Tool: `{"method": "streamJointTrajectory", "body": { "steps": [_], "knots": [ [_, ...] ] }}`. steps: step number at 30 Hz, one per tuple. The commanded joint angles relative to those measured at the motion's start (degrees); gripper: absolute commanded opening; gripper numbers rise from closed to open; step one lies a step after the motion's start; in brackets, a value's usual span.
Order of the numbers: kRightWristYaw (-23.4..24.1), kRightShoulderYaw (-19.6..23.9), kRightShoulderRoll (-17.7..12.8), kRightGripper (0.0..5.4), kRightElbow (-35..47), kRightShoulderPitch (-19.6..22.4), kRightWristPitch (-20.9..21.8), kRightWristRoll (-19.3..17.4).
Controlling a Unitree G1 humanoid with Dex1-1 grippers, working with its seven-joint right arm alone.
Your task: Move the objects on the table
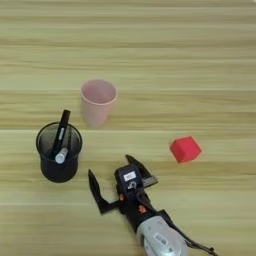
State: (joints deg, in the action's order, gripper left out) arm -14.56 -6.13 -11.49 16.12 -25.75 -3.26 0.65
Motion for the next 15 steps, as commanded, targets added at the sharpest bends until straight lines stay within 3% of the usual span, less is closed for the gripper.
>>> {"method": "streamJointTrajectory", "body": {
  "steps": [1,10,15],
  "knots": [
    [2.15,1.19,-0.1,5.39,-2.51,2.88,-1.68,1.59],
    [3.38,3.55,0.73,5.39,-12.77,12.49,-3.05,0.46],
    [2.37,3.32,0.97,5.39,-16.51,15.0,-2.31,-0.21]
  ]
}}
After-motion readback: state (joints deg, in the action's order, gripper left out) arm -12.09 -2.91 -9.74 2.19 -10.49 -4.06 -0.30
